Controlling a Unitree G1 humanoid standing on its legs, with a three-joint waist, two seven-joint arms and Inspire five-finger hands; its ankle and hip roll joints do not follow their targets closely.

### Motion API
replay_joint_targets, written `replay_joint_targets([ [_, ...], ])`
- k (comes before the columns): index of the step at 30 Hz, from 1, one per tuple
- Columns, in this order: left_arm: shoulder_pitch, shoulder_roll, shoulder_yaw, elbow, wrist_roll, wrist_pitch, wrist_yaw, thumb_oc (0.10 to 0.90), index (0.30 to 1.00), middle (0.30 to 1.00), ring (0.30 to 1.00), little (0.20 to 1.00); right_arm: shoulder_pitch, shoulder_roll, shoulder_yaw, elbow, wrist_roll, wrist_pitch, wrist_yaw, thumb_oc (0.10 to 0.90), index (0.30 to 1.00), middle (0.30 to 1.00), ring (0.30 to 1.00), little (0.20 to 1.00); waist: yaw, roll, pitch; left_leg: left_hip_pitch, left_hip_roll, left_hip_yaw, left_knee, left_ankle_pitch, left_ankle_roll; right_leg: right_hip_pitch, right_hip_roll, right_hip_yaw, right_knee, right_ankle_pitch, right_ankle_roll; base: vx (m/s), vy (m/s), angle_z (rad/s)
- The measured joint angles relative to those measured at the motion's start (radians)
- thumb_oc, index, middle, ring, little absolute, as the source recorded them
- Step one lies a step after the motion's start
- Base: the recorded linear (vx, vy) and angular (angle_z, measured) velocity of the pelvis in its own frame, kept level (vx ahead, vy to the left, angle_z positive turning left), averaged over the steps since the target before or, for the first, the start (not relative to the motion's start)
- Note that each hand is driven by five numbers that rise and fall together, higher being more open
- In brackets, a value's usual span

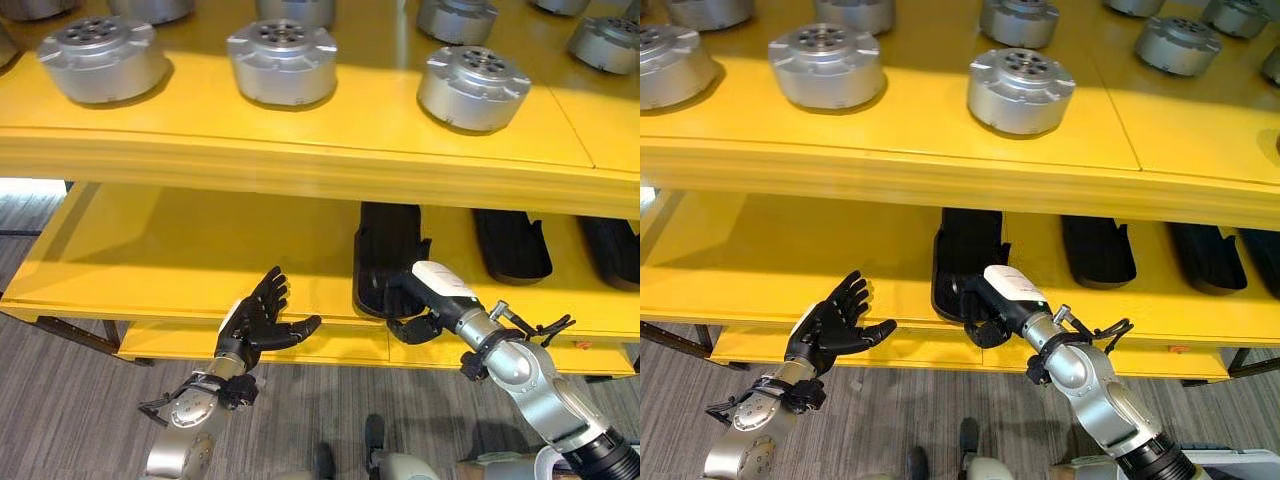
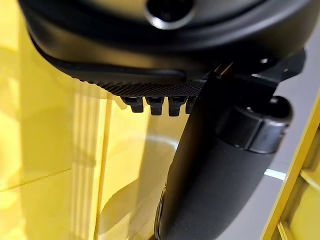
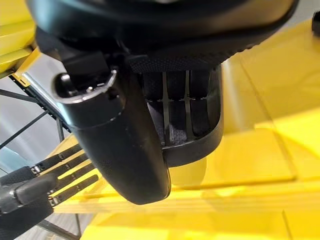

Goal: Move parts from the plastic box to the shelf.

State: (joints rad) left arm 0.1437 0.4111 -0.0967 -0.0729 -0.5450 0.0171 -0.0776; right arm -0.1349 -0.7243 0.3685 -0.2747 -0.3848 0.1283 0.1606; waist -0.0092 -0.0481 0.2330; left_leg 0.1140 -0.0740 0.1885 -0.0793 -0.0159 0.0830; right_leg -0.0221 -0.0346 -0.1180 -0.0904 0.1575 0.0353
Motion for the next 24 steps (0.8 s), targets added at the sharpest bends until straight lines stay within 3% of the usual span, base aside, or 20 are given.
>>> replay_joint_targets([
  [6,0.025,-0.001,0.011,-0.029,0.000,0.007,0.001,0.900,1.000,1.000,1.000,1.000,-0.023,-0.039,-0.001,0.000,-0.006,0.001,0.012,0.400,0.300,0.300,0.300,0.300,0.015,-0.001,0.000,0.031,0.035,-0.002,-0.001,-0.007,-0.038,0.035,0.032,-0.007,0.002,-0.022,-0.025,0.12,-0.089,0.00],
  [11,0.027,0.007,0.019,-0.029,0.000,0.028,0.001,0.900,1.000,1.000,1.000,1.000,-0.187,-0.065,0.007,0.040,-0.004,0.050,0.017,0.400,0.300,0.300,0.300,0.300,0.018,-0.002,0.001,0.020,0.048,-0.017,0.000,0.001,-0.054,0.027,0.042,-0.027,0.003,-0.024,-0.032,-0.01,-0.077,0.08],
  [17,0.016,0.013,0.020,-0.026,-0.002,0.029,-0.002,0.900,1.000,1.000,1.000,1.000,-0.371,-0.097,0.010,0.178,-0.004,0.082,0.014,0.400,0.300,0.300,0.300,0.300,0.050,-0.002,0.001,-0.042,0.051,-0.028,0.004,0.012,-0.061,-0.029,0.043,-0.038,0.003,-0.018,-0.040,-0.06,-0.040,0.06],
  [24,-0.004,0.044,0.016,-0.011,-0.008,0.029,-0.009,0.900,1.000,1.000,1.000,1.000,-0.427,-0.117,0.021,0.243,-0.004,0.081,0.016,0.400,0.300,0.300,0.300,0.300,0.070,0.030,0.037,-0.057,0.051,-0.037,0.002,0.013,-0.063,-0.042,0.042,-0.049,0.004,-0.017,-0.041,-0.02,-0.004,0.05],
])
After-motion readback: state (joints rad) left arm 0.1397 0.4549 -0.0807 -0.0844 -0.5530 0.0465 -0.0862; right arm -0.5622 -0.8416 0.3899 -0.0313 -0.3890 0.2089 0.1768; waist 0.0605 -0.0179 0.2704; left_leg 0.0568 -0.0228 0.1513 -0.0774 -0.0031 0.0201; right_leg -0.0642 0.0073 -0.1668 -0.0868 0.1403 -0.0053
